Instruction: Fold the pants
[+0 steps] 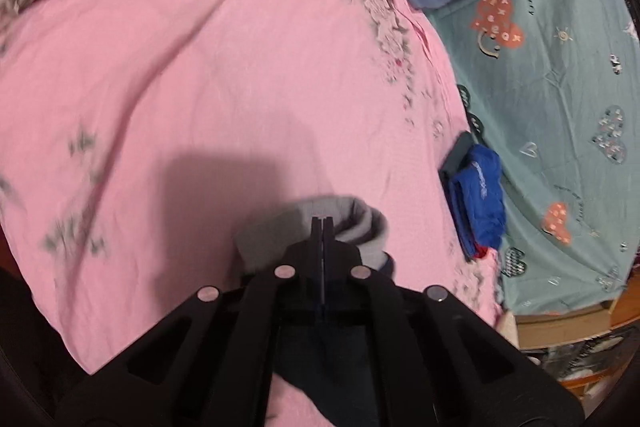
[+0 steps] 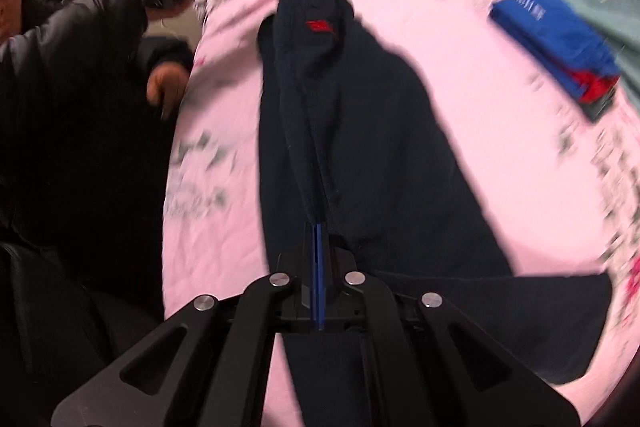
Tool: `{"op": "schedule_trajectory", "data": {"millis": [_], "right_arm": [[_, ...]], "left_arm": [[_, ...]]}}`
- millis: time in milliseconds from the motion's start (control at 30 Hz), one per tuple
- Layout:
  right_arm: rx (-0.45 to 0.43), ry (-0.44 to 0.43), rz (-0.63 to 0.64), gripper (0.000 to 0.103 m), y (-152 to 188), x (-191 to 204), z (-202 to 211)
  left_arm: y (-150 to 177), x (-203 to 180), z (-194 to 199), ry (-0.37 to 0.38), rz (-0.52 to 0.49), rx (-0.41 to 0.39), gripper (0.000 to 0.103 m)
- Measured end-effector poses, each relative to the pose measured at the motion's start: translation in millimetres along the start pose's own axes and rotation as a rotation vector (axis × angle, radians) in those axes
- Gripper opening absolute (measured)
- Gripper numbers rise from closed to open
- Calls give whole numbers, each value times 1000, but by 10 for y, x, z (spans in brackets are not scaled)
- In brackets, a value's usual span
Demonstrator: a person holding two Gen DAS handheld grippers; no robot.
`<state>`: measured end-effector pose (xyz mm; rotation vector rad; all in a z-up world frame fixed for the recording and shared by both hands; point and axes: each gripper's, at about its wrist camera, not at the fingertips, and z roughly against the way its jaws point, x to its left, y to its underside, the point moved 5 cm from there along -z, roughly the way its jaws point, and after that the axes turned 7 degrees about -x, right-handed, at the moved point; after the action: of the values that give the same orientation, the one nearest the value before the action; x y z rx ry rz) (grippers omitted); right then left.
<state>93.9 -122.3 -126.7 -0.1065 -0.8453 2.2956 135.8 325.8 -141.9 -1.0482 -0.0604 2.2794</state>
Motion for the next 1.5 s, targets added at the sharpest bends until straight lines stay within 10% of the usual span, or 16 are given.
{"op": "schedule_trajectory", "data": {"millis": [467, 567, 733, 933, 1067, 1500], "right_arm": [[33, 56, -82, 1, 193, 44, -222], [68, 70, -95, 1, 297, 52, -366], [1, 37, -138, 1, 230, -21, -153], [-113, 235, -247, 32, 134, -1052, 735], [-81, 376, -307, 32, 265, -1949, 977], [54, 316, -400, 29, 603, -2942, 544]], "left_arm": [[655, -610, -194, -102, -322, 81, 7], [746, -160, -601, -244, -247, 169, 5], [699, 30, -596, -152, -112, 160, 4], [715, -47, -587, -177, -158, 160, 4], [741, -38, -531, -167, -156, 156, 5], [749, -229, -426, -178, -174, 133, 7]]}}
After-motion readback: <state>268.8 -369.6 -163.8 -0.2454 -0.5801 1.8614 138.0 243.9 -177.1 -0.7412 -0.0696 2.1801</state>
